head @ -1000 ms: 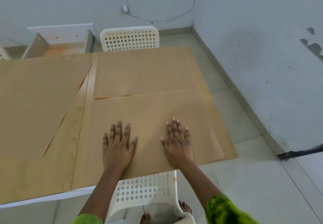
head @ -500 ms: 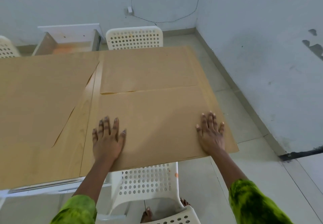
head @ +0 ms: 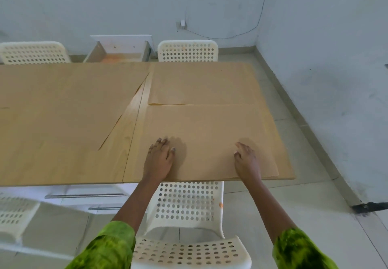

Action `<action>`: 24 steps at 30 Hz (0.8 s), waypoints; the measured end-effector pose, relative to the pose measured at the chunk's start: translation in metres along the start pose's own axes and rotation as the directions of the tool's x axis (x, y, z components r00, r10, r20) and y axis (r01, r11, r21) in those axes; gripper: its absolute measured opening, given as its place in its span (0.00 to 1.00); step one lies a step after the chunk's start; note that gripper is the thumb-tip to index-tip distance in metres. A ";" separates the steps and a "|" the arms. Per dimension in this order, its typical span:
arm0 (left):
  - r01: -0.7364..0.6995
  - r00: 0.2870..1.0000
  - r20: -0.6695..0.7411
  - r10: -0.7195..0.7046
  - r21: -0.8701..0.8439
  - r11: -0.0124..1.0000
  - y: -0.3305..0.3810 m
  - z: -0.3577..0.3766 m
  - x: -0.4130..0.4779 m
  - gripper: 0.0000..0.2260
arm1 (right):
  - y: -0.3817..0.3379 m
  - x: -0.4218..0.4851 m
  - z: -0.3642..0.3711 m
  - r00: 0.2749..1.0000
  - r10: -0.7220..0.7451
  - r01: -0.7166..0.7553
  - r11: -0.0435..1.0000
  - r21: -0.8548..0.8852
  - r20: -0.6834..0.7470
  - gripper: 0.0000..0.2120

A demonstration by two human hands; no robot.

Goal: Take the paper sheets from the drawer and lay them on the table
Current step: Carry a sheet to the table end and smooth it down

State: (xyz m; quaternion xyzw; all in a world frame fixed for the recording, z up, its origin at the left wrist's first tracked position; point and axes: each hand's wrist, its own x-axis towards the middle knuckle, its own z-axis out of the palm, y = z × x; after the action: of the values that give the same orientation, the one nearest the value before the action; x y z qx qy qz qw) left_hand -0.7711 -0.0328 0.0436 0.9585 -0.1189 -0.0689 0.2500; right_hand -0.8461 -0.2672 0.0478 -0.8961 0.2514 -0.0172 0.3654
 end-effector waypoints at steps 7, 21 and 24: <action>0.077 0.992 -0.067 -0.110 -0.378 0.923 0.013 -0.015 -0.043 0.16 | -0.016 -0.026 0.011 0.991 0.040 -0.075 0.958 0.275 0.130 0.16; 0.205 0.885 -0.162 -0.436 -0.707 0.677 -0.113 -0.105 -0.092 0.13 | -0.137 -0.071 0.113 0.934 -0.104 -0.068 0.887 0.457 0.341 0.11; 0.213 0.879 -0.139 -0.455 -0.740 0.638 -0.158 -0.138 -0.096 0.12 | -0.174 -0.085 0.154 0.933 -0.095 -0.096 0.864 0.493 0.348 0.11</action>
State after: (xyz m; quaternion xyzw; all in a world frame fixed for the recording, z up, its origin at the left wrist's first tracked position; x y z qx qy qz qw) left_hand -0.8068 0.1901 0.0915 0.7919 0.1398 -0.0016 0.5944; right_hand -0.8112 -0.0228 0.0638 -0.7573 0.1670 0.0829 0.6259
